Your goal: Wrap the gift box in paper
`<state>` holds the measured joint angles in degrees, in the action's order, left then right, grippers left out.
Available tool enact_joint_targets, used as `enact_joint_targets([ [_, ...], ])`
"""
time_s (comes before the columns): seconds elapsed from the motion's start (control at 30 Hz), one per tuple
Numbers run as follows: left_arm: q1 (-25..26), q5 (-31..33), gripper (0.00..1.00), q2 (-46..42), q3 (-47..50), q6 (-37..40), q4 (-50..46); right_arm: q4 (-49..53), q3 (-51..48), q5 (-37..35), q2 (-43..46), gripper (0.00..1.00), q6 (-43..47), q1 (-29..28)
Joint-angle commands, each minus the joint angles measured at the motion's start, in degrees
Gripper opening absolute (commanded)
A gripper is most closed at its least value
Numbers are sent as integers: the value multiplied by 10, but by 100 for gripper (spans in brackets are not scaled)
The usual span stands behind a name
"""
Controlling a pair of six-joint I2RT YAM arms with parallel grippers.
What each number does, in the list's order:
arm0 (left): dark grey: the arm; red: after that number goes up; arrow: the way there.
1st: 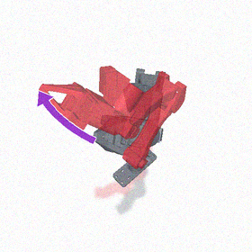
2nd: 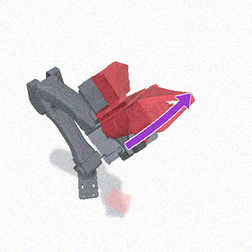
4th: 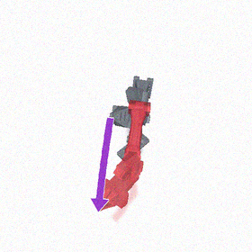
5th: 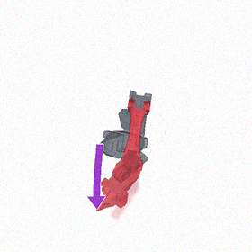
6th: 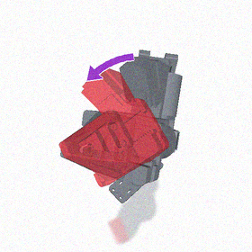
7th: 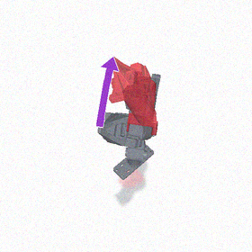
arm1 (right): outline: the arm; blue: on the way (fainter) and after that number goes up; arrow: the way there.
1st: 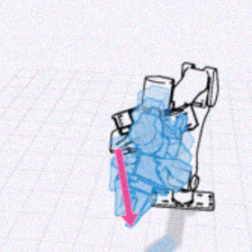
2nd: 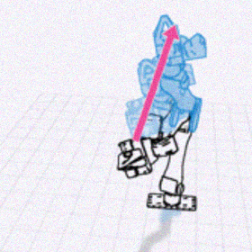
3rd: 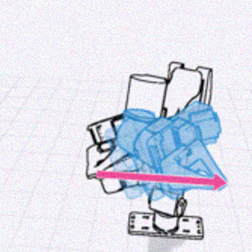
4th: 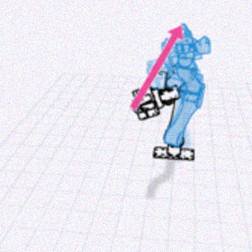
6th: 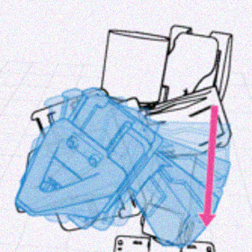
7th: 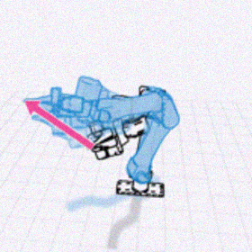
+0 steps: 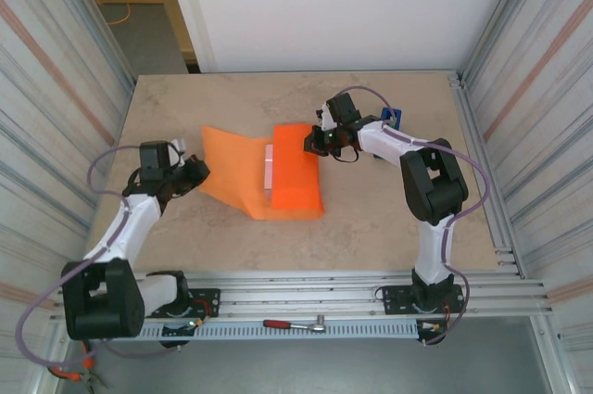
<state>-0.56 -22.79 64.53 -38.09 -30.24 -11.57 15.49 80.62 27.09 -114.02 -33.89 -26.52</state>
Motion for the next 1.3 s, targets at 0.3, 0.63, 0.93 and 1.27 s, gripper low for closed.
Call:
enact_joint_targets([
  [0.3,189,16,0,-48,-1,-41,85,34,-28,-20,-20,0,0,-1],
  [0.63,327,56,0,103,-76,-129,158,32,-27,-20,-26,0,-3,-4],
  [0.93,391,70,0,222,-141,-161,188,33,-27,-22,-28,0,-5,-5],
  [1.27,410,79,0,290,-188,-165,197,32,-27,-22,-33,0,-7,-9],
])
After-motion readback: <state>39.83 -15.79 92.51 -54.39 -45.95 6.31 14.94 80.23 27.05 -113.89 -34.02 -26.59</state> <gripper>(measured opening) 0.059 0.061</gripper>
